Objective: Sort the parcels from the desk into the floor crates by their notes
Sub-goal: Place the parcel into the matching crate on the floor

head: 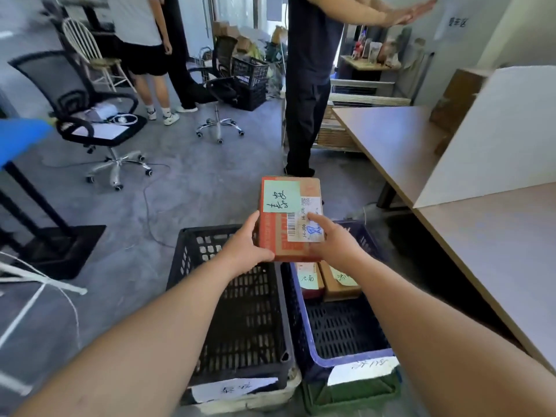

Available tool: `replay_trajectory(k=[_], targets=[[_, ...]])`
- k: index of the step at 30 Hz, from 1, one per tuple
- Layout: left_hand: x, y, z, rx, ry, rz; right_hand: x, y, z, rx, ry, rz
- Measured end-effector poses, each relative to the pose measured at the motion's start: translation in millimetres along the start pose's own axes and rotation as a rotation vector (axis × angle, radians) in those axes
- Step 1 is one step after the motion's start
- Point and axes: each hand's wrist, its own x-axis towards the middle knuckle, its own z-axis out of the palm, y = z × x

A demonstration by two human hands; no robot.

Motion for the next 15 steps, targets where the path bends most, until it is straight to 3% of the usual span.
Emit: replay_trajectory(k=[7, 11, 15], targets=[[38.9, 12.6, -10.4, 0.008, 0.060, -0.030, 49.0, -5.8, -4.2, 0.033, -0.021, -0.021], [59.2, 12.3, -6.1, -0.202, 0.085, -0.064, 64.7, -10.1, -11.4, 0.094, -0.013, -0.032], [73.9, 9.8, -7.4, -0.457, 0.214, -0.084, 74.6, -13.9, -9.9, 0.173, -0.018, -0.054]])
